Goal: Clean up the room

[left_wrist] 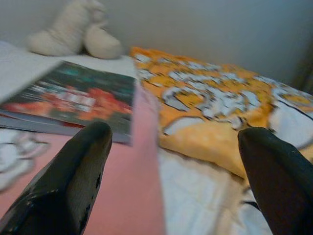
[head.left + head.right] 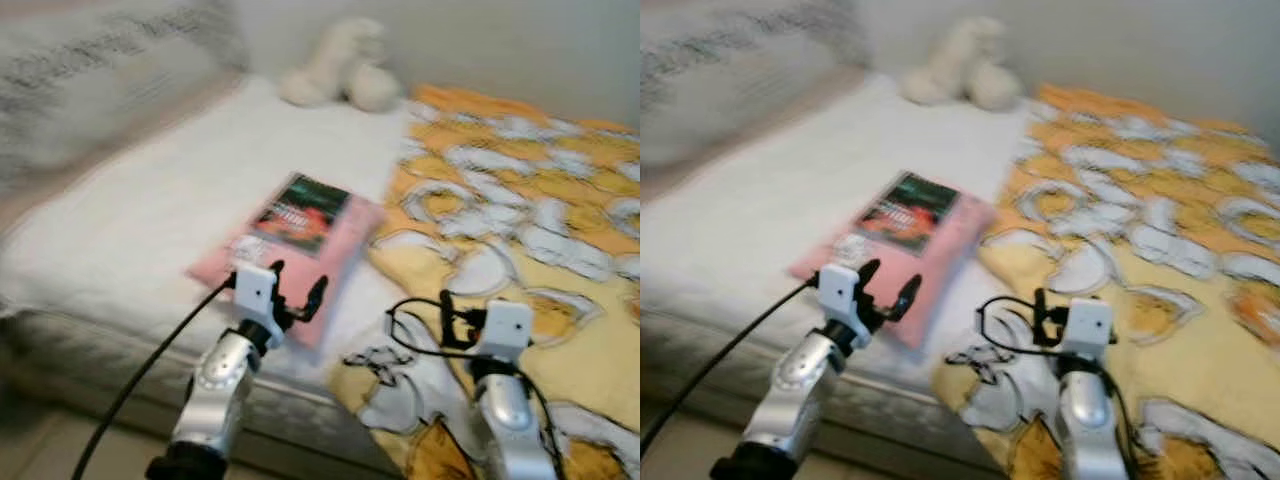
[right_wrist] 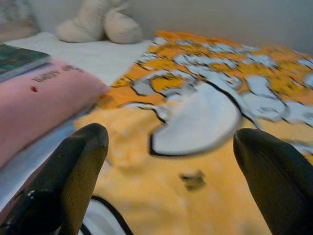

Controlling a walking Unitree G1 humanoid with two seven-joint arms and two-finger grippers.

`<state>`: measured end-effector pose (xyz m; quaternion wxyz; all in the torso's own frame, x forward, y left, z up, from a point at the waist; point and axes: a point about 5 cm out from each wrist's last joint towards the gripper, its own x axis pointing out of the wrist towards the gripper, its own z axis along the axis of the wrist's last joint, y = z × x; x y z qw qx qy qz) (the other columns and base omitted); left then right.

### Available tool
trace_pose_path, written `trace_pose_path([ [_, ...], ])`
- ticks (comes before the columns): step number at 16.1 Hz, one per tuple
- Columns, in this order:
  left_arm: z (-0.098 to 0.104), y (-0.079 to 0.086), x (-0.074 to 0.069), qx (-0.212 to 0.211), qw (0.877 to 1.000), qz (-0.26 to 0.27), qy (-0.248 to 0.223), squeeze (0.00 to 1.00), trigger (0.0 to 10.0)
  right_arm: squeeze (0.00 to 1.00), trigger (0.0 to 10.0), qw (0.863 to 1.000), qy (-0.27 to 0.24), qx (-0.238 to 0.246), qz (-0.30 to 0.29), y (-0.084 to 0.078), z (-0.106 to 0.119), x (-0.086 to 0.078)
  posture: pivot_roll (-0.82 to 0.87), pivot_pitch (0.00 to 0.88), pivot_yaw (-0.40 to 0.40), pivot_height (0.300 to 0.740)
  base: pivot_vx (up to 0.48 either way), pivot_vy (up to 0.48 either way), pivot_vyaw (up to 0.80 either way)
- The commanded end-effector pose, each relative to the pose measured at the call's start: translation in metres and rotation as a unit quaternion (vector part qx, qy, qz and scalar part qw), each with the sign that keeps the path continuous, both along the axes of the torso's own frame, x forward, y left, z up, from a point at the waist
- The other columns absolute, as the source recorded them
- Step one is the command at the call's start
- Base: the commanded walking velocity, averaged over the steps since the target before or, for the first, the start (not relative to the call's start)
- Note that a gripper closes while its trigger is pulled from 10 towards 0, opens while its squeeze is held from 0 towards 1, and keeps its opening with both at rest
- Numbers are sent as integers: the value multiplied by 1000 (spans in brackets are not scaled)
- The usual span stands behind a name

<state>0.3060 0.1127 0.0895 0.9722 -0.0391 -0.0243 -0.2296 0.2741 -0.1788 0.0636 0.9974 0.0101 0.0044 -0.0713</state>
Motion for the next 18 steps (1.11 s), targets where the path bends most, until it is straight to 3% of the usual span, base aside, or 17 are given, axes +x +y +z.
trace_pose_path([
  [1, 1, -1, -1, 4, 1000, -9, -1, 0, 10000, 0, 10000, 1000, 3, 3, -4, -1, 1, 0, 106, 0, -23, 740, 0, 458, -738],
  [5, -1, -2, 3, -1, 1000, 11, 12, 0, 10000, 0, 10000, 1000, 7, -1, 8, 2, 0, 2, 106, 0, -24, 740, 0, 313, -553],
  [9, -8, -2, 1, -29, 998, 50, 37, 0, 10000, 0, 10000, 999, 7, -15, 32, 5, 2, 3, 86, 0, -48, 740, 0, -471, 0],
  [15, -2, -8, 7, -20, 997, 68, 18, 0, 10000, 0, 10000, 998, 15, -28, 53, 7, 3, 9, 88, 0, -49, 740, 0, -466, 0],
  [17, -1, -6, 9, -31, 996, 82, 21, 0, 10000, 0, 10000, 999, 0, -17, 42, 4, 7, 10, 85, 0, -40, 740, 0, -458, 0],
  [18, -2, 0, 9, -29, 995, 93, 21, 0, 10000, 0, 10000, 1000, -22, 15, 13, -3, 12, 9, 86, 0, -40, 740, 0, -446, 0],
])
